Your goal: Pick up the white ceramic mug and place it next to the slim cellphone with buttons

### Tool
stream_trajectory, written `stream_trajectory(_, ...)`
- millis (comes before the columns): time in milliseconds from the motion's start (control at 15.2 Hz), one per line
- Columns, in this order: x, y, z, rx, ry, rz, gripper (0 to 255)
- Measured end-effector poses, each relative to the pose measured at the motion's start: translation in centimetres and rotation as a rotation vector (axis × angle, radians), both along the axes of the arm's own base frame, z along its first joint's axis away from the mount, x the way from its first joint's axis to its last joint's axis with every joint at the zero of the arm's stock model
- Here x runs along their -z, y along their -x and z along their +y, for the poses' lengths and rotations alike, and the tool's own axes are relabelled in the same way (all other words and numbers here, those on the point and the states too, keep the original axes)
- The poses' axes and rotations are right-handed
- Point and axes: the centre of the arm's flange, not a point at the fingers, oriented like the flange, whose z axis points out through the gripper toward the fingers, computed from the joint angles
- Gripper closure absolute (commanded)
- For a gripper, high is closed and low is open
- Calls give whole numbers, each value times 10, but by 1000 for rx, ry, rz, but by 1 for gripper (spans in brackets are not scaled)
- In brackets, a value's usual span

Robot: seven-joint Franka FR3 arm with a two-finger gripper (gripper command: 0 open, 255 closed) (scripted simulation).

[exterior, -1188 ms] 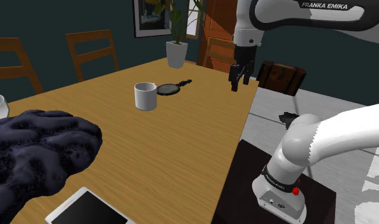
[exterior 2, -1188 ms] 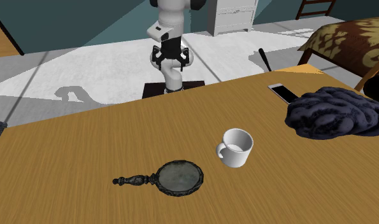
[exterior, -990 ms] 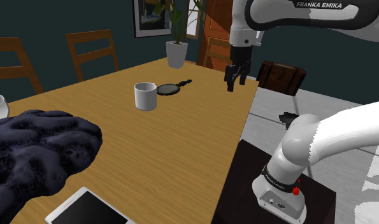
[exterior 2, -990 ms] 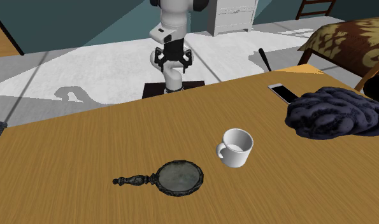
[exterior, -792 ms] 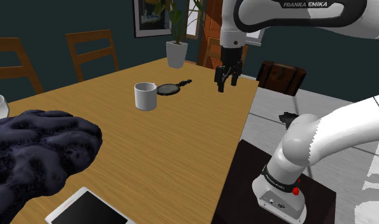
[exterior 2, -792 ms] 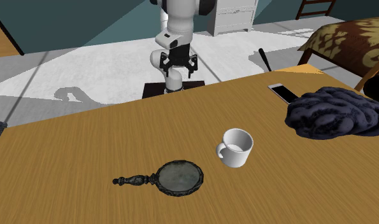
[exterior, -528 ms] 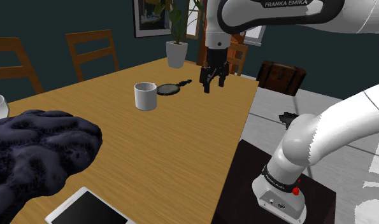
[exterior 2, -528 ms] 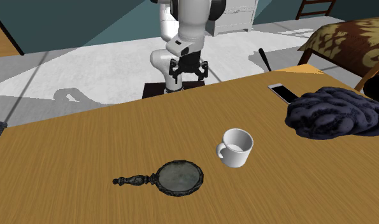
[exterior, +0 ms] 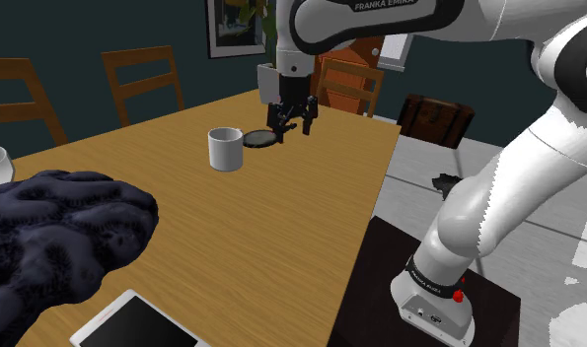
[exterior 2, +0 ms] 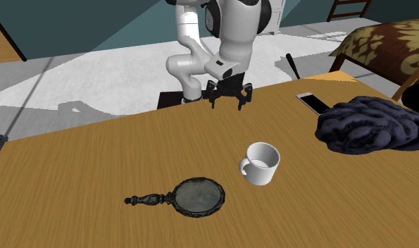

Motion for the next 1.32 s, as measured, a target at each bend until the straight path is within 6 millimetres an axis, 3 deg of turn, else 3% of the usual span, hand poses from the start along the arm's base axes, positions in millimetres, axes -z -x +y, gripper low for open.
stream_trajectory(1122,25,-178,121,99,-34,-58,0)
stream_trajectory(1320,36,-186,124,105,-35,-61,0)
